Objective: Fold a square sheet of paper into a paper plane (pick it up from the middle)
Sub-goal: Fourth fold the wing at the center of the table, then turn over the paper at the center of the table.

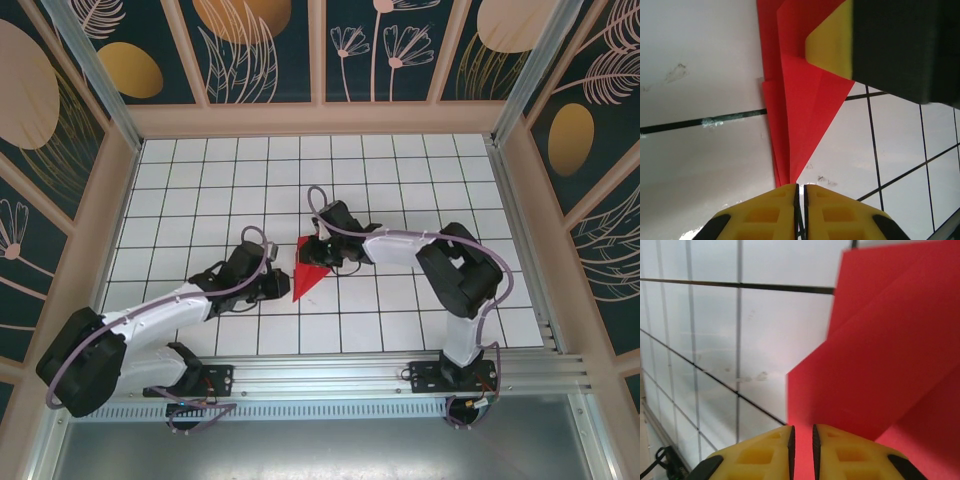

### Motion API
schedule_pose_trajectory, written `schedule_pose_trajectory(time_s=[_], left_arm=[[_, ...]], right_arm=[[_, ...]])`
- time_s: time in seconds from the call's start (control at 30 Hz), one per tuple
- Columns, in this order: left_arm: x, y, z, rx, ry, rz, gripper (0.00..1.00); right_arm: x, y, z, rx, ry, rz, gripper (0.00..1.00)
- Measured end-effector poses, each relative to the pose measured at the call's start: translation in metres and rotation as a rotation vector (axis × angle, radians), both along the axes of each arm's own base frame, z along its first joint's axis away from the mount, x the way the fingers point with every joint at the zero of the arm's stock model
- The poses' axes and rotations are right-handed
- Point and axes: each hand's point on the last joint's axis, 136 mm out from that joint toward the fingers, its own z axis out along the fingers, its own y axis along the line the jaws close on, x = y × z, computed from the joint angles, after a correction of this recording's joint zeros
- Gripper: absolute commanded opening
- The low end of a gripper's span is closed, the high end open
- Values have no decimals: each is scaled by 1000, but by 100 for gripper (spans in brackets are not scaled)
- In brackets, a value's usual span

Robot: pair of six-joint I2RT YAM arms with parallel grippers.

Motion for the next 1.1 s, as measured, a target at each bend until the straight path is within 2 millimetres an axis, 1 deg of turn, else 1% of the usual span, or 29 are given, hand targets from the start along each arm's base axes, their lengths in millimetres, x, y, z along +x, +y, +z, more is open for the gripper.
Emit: schedule_pose_trajectory(time_s=[0.07, 0.13, 0.17, 0.23, 0.3, 0.37, 0.4, 0.5, 0.6, 0.73, 0.83, 0.97, 1.1], left_arm=[[5, -4, 0, 8, 0, -6, 15], [12, -10, 1, 16, -1, -15, 14], [14, -12, 0, 19, 0, -17, 14], [22, -19, 1, 22, -5, -25, 13], [27, -23, -2, 28, -6, -32, 12], [30, -27, -7, 38, 2, -41, 10], [33, -29, -10, 45, 5, -45, 10], [40, -34, -19, 69, 16, -58, 6], [47, -38, -27, 97, 19, -63, 4], [52, -37, -34, 128, 16, -63, 1], [54, -36, -35, 141, 5, -62, 1], [53, -34, -37, 150, 3, -67, 0], [48, -30, -44, 159, 13, -70, 0]], right_arm=[[5, -3, 20, 21, -45, -19, 23], [9, -13, 37, 36, -85, -48, 23], [10, -19, 42, 39, -96, -62, 24], [10, -35, 45, 36, -109, -98, 29], [8, -50, 39, 18, -103, -130, 32], [5, -64, 30, -1, -86, -159, 36], [1, -69, 24, -11, -72, -170, 37], [-9, -79, 9, -35, -37, -180, 39], [-15, -82, 2, -40, -12, -189, 42], [-13, -79, 3, -17, -14, -194, 45], [-11, -74, 3, 7, -12, -194, 45], [-12, -73, -9, -4, 14, -187, 45], [-14, -74, -23, -26, 44, -187, 46]])
